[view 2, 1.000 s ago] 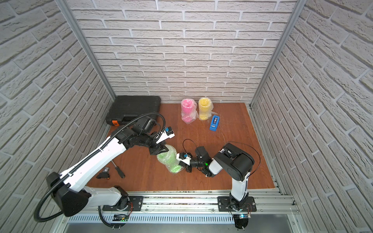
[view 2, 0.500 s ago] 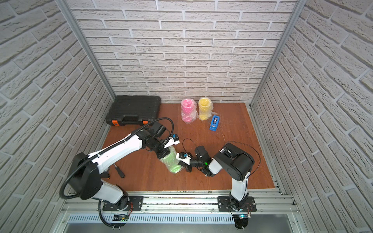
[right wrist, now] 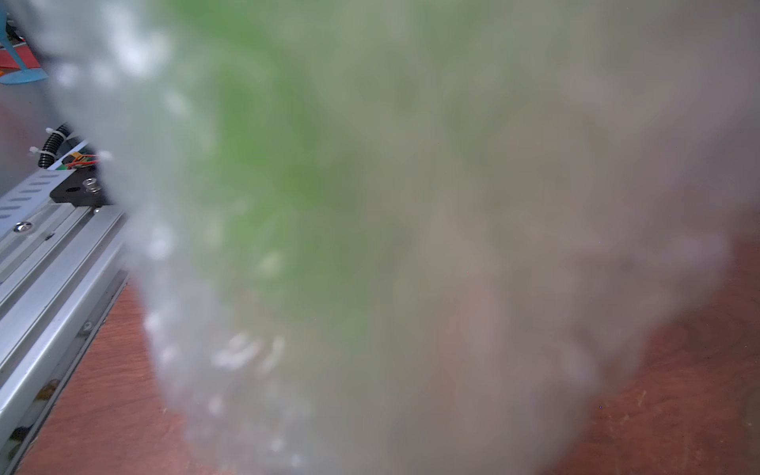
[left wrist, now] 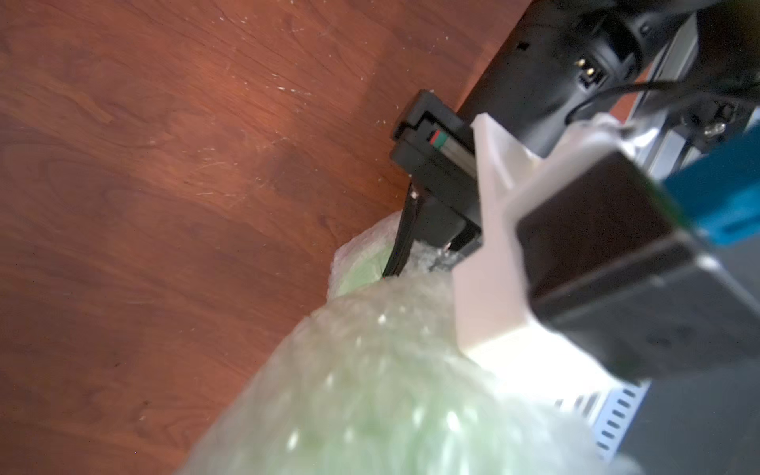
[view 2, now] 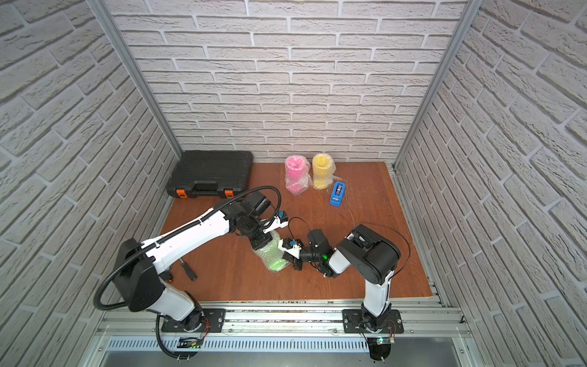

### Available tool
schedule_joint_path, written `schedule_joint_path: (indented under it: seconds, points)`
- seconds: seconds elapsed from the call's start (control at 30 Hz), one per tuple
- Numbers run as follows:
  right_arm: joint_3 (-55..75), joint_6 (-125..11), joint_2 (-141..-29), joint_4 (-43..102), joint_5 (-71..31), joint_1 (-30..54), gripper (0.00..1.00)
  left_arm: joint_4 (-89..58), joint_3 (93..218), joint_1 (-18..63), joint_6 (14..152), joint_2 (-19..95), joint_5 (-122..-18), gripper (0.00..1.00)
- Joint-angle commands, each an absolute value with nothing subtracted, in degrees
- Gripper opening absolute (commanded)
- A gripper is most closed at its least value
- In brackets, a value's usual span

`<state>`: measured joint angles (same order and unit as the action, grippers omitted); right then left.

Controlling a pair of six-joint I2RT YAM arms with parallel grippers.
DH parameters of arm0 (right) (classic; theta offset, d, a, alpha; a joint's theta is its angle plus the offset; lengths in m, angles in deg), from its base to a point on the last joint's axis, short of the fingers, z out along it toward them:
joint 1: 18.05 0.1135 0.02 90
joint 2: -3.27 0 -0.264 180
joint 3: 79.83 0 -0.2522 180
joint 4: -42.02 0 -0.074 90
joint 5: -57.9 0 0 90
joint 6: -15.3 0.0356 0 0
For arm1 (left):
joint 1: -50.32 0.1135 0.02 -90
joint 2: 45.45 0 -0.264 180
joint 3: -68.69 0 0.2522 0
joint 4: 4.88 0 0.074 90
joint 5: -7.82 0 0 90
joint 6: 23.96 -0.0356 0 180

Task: Wrap wine glasses in bubble wrap
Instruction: Wrap the wine glass in bubble wrap, then place the bubble wrap at the center of the board.

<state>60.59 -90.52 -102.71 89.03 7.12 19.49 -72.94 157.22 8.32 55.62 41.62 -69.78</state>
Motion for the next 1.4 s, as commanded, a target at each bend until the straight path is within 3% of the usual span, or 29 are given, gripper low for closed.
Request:
schedule_joint_path:
  seconds: [0.0,0.33,0.4,0.67,0.8,0.9,0.97,1.03,1.17,1.37]
  points:
    - [60.32,-89.85,-103.81,89.96,7.45,19.62,0.03,-76.12,162.03,9.93,57.05,36.53,-74.78,0.4]
    - [59.97,-89.78,-104.01,89.48,7.67,19.47,0.03,-81.2,162.88,12.38,81.74,32.29,-80.8,0.43]
    - [59.89,-89.73,-103.98,89.35,7.76,19.48,0.03,-83.59,162.66,14.61,86.25,33.26,-78.25,0.44]
    - [59.52,-89.8,-104.0,88.67,7.9,19.4,0.03,-76.21,152.93,15.93,85.91,35.73,-69.14,0.43]
    - [59.49,-89.79,-103.94,88.47,8.0,19.4,0.03,-73.29,151.64,16.2,84.74,39.57,-67.54,0.33]
    - [59.78,-89.42,-103.27,88.86,7.14,19.23,0.03,-73.06,153.12,16.5,83.73,41.74,-67.48,0.18]
    - [60.17,-89.17,-101.5,87.52,5.88,18.72,0.13,-74.43,155.47,17.45,82.87,42.76,-68.6,0.09]
    - [61.3,-88.46,-98.89,86.36,4.21,17.92,0.3,-76.83,158.75,19.07,81.51,44.01,-70.67,0.03]
    - [63.5,-86.44,-92.94,83.59,1.42,16.03,0.75,-82.35,167.53,23.36,77.47,48.33,-73.63,0.0]
    - [61.9,-86.27,-82.0,68.11,-3.55,15.4,0.79,-91.62,185.46,28.17,70.37,61.64,-75.3,0.02]
